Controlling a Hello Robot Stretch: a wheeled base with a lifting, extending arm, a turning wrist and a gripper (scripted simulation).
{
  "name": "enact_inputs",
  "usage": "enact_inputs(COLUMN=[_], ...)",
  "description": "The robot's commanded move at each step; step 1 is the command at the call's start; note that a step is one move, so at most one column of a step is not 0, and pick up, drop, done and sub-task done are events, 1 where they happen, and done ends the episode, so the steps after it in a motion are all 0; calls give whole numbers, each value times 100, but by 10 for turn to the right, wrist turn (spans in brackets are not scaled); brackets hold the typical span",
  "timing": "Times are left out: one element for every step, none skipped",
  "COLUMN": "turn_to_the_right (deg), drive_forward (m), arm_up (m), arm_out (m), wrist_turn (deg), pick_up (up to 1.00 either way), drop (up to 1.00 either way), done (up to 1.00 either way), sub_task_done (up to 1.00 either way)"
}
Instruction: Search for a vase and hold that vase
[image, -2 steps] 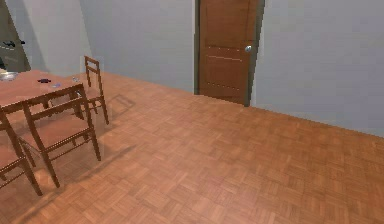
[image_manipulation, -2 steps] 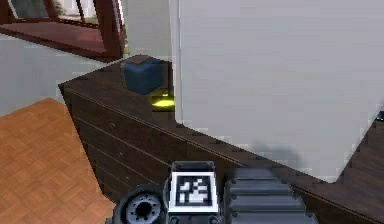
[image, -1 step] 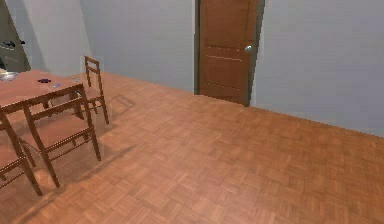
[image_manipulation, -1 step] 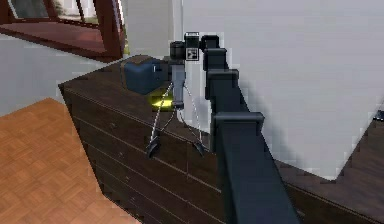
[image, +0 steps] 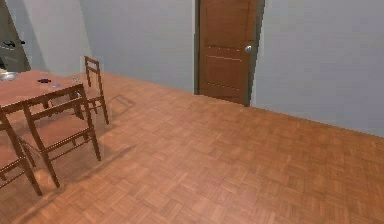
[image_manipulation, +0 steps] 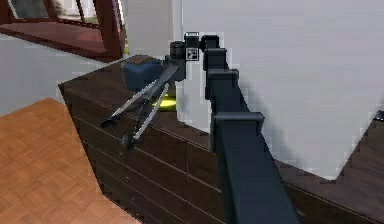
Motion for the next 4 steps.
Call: enact_inputs(turn_to_the_right=[0, 0, 0, 0], drive_forward=[0, 0, 0, 0], arm_up=[0, 0, 0, -10], arm_out=[0, 0, 0, 0], wrist_turn=[450, 450, 150, 0], pick_up=[0, 0, 0, 0], drop=[0, 0, 0, 0], done=[0, 0, 0, 0], sub_task_done=[0, 0, 0, 0])
